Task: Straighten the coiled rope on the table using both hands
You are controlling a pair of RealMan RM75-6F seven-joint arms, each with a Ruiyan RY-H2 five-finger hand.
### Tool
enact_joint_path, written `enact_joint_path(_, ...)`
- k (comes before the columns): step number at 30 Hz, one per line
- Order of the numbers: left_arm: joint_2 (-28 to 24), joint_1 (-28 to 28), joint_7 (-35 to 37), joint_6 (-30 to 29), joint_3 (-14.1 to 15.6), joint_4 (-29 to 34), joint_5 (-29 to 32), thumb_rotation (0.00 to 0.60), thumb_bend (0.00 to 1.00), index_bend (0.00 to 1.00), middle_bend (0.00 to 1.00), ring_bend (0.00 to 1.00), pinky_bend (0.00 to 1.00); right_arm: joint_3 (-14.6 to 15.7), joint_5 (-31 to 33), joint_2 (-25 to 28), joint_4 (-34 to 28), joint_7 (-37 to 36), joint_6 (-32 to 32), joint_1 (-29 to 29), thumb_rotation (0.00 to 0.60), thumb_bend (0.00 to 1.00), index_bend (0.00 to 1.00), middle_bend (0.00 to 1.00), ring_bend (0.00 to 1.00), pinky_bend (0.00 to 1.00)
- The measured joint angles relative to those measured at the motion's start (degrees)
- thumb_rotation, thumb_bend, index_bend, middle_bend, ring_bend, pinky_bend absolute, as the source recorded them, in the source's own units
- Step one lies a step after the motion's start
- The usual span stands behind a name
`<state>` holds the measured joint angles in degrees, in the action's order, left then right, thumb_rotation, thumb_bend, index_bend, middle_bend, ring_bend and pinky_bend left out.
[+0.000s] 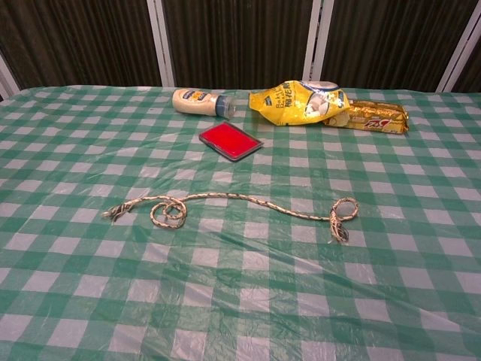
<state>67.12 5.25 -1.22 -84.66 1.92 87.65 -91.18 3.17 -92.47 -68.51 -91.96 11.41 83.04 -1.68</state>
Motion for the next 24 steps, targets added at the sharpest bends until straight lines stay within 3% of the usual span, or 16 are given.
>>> enact_joint_path(8, 1.67, 1.25, -0.01, 2.05, 0.32, -0.92, -0.92, 0.600, 0.43, 0.00, 0.00, 0.00, 0.06, 0.04, -0.39, -0.19, 0.03, -0.08, 0.11, -0.07, 0.600, 0.42, 0.00, 0.00, 0.00, 0.00)
enact_joint_path(18, 9.33, 8.96, -0.56, 13.95, -1.69, -3.96, 0.73, 0.600, 0.43, 0.01, 0.00, 0.00, 0.06, 0.22, -0.34, -1.32, 0.50, 1.36, -0.83, -0.37, 0.600, 0.42, 0.00, 0.00, 0.00, 0.00)
enact_joint_path(24, 17.11, 12.70, -1.09, 18.08, -5.07, -8.11, 5.10, 0.600, 0.43, 0.15, 0.00, 0.00, 0.06, 0.28, 0.09, -2.12, 0.78, 2.68, -1.71, -0.58, 0.600, 0.42, 0.00, 0.00, 0.00, 0.00)
